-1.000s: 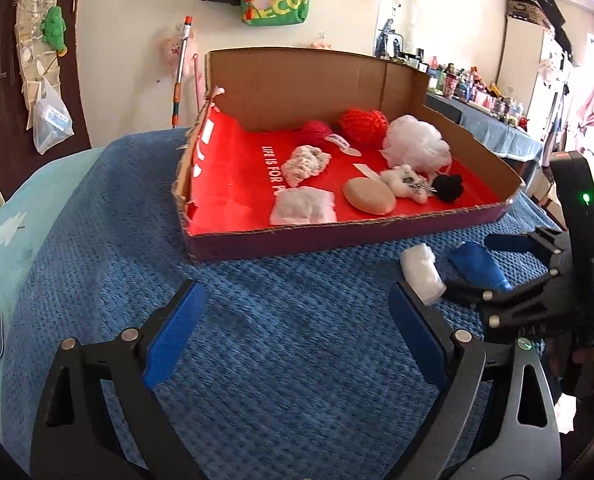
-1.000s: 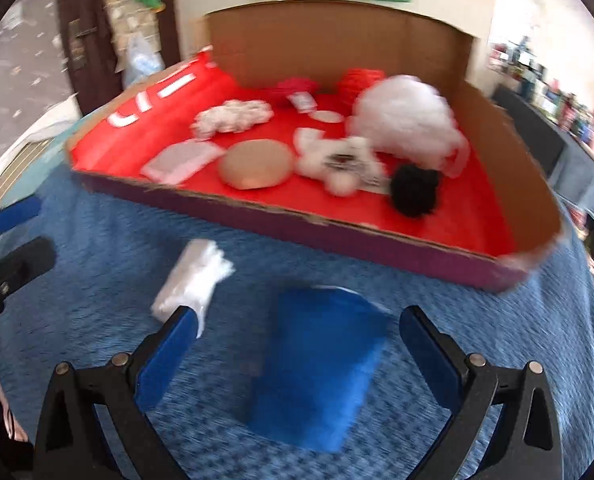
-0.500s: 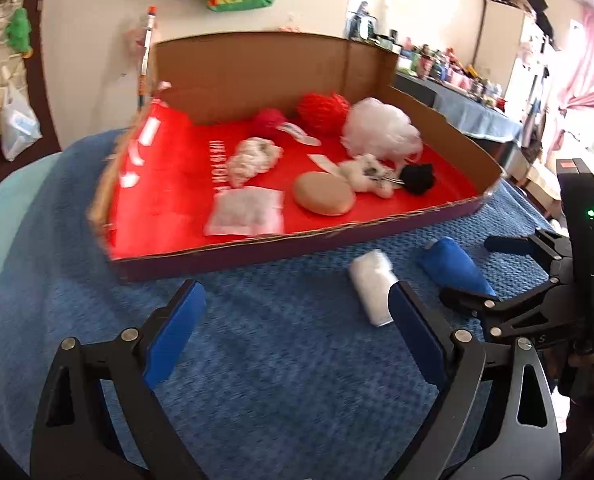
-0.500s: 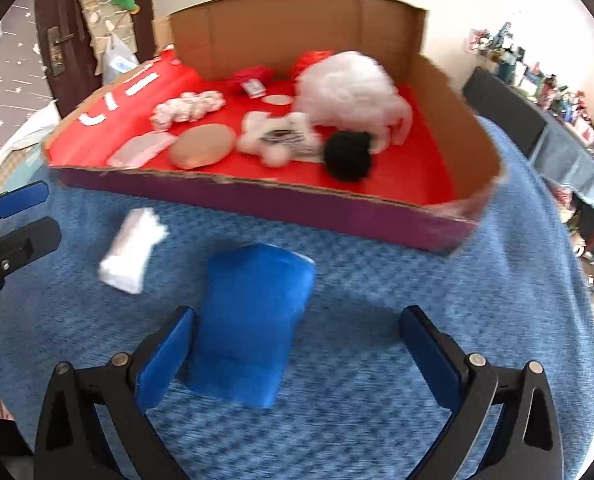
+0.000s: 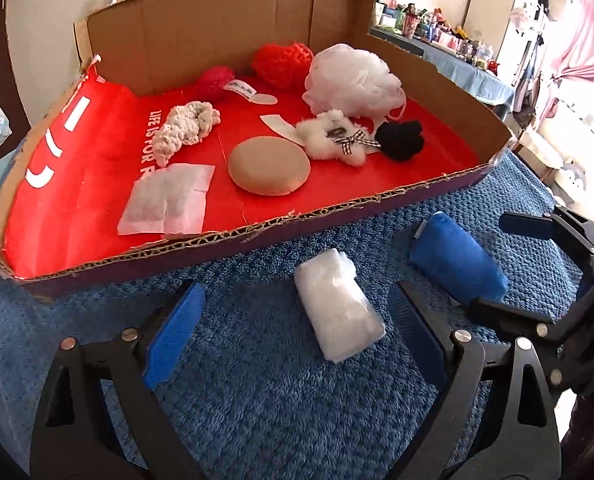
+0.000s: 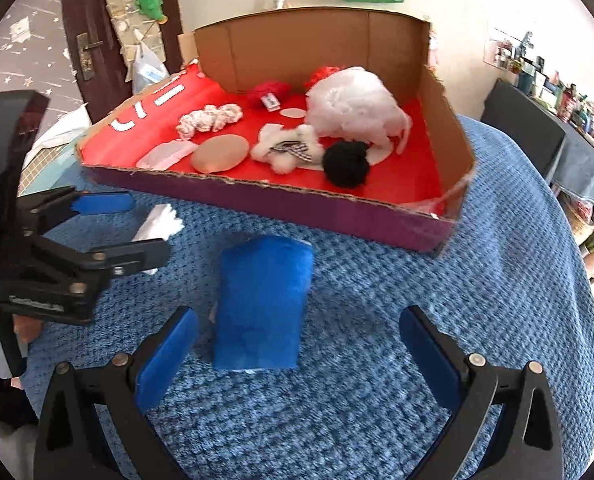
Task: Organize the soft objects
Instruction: 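Grasp the white rolled cloth with the left tool while the right tool grasps the blue fabric, then carry the white cloth in the left tool while the right tool carries the blue fabric into the box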
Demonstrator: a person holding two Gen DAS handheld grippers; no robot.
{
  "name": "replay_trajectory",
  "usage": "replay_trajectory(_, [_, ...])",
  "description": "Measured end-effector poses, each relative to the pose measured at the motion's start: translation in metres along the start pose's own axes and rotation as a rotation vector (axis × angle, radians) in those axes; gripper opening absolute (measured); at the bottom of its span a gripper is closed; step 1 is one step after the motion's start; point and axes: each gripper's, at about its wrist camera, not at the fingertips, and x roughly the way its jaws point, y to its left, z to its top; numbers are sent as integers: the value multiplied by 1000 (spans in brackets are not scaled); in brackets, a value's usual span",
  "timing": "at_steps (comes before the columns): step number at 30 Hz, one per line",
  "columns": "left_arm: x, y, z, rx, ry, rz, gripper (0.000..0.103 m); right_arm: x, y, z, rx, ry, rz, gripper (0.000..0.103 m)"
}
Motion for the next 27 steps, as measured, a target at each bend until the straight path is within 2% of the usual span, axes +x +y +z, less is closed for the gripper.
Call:
replay_trajectory(1, [2,0,0,0,2,-1,91,3,2,1,-8,1,1,101])
replay_trajectory(3, [4,-1,-1,5,6,1,71,8,6,4,-23,4,7,94])
replay_trajectory(4, [5,-1,-2,10,4,6,66,11,7,5,-26,6,7,91])
replay_trajectory(5, [4,-2,-2,13,-1,7,55,13,8,6,-30,9,6,85])
replay_trajectory(6, [4,-2,-2,15,-4,-5,39,16,11,7,-39,9,4,76])
replay_trajectory(7, [3,-1,-2,15,-9,-21,30,17,13,8,-49,1,2,69])
replay_trajectory(8, [1,-1,-3,15,-14,-38,27,16,14,8,-55,-5,5,54])
replay_trajectory(10, [-2,0,-3,12,-19,-65,19,11,17,7,-66,-30,28,37])
replay_trajectory(11, [-6,0,-4,11,-27,-90,19,8,18,7,-69,-39,34,27])
replay_trajectory(18, [-34,-1,-6,34,-86,-115,19,-18,24,15,-60,-118,81,26])
replay_trajectory(23, [-44,3,-5,34,-103,-111,19,-24,30,23,-57,-138,119,26])
replay_trajectory(27, [-59,15,13,39,-132,-110,19,-26,34,53,-86,-165,127,27])
